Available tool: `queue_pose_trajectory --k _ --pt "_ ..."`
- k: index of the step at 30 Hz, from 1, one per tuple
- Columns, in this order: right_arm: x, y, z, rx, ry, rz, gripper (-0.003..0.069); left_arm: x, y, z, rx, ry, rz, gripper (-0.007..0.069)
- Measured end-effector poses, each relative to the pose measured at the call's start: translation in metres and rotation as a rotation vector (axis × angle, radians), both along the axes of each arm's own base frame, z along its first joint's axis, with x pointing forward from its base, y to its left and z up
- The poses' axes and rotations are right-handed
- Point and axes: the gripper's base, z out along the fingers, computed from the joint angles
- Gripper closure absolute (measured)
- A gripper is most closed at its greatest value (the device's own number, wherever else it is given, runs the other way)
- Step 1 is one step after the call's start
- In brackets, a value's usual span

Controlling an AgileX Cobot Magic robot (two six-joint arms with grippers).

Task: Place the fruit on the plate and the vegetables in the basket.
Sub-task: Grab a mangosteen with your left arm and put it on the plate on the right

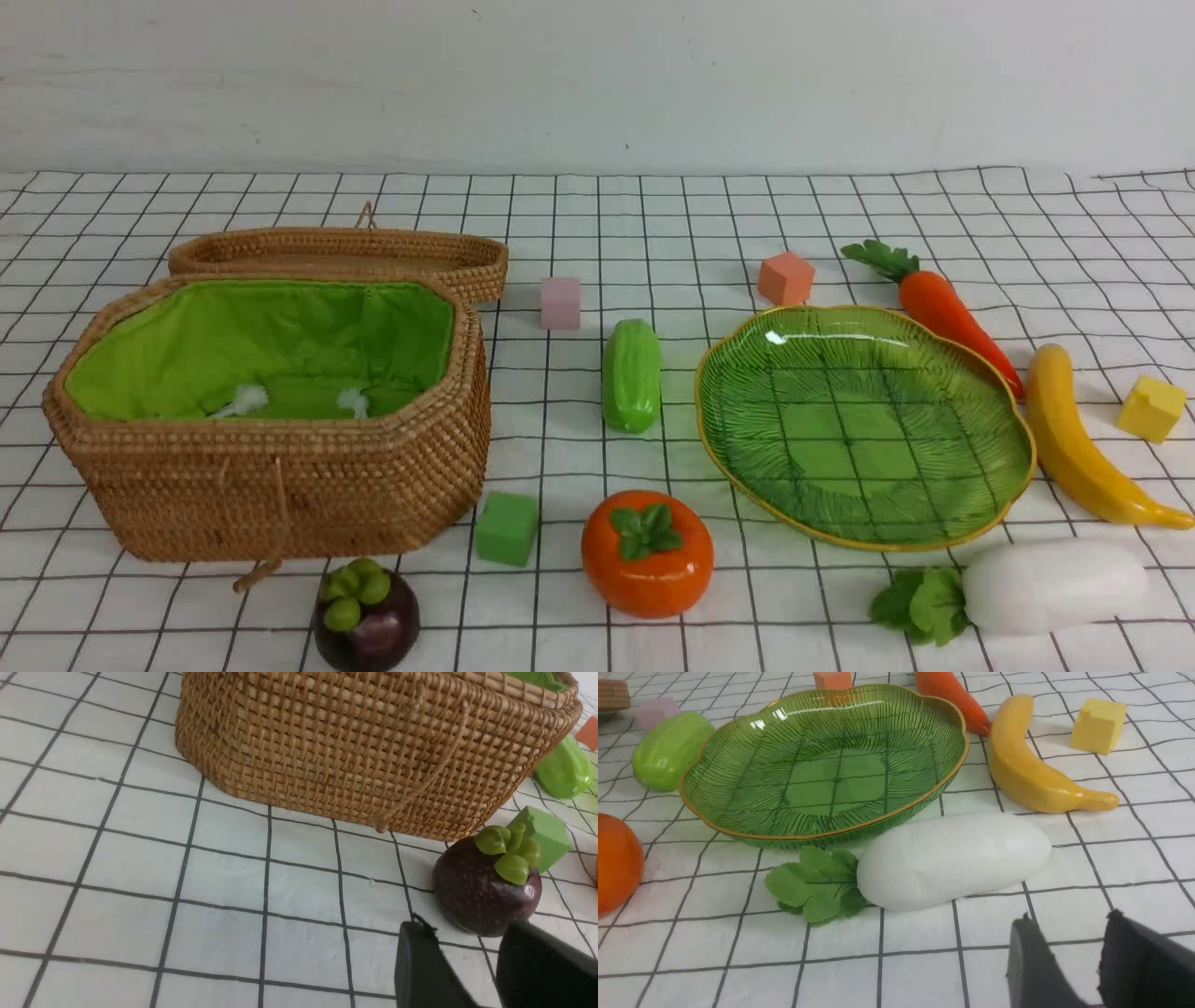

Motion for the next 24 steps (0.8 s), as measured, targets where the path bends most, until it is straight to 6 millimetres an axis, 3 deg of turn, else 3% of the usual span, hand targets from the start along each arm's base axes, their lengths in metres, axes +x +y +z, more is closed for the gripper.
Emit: queue_pose_trajectory --k 24 --pt "0.0 0.0 0.0 0.0 0.0 0.0 0.0416 0.0013 0.0001 0.0041 -0.01 -0.046 0.004 0.0386"
